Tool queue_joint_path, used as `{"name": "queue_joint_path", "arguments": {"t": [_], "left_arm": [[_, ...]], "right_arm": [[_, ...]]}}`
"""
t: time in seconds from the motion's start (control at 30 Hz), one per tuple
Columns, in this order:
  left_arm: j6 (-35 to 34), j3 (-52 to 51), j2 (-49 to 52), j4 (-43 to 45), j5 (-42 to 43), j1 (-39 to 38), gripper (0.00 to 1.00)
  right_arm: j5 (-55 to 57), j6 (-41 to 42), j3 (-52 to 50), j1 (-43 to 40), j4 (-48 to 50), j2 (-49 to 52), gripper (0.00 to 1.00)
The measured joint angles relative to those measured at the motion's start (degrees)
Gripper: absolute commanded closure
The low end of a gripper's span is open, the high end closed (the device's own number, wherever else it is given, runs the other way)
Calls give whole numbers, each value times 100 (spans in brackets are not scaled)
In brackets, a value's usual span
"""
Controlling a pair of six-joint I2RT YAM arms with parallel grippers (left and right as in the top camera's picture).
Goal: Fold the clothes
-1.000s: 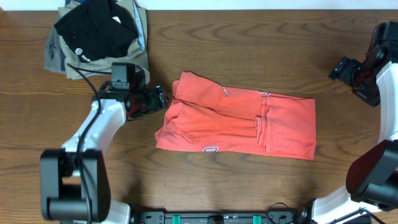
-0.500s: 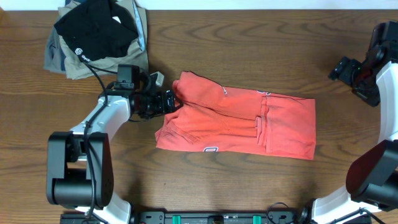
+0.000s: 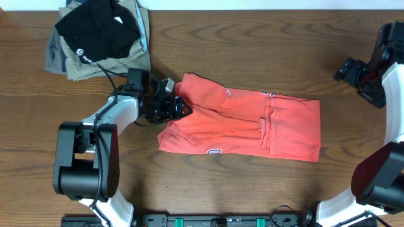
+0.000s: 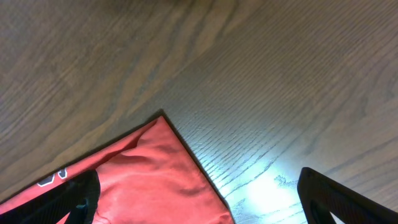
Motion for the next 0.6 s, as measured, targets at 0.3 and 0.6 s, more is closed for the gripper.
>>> {"name": "queue_joint_path", "arguments": {"t": [0.3,0.6], "left_arm": [[-83,2,0,-61,-236,236,33],[-197,2,-245,24,-581,509,17]], "right_arm": [[0,0,0,0,2,0,1],[0,2,0,0,0,0,1]]}}
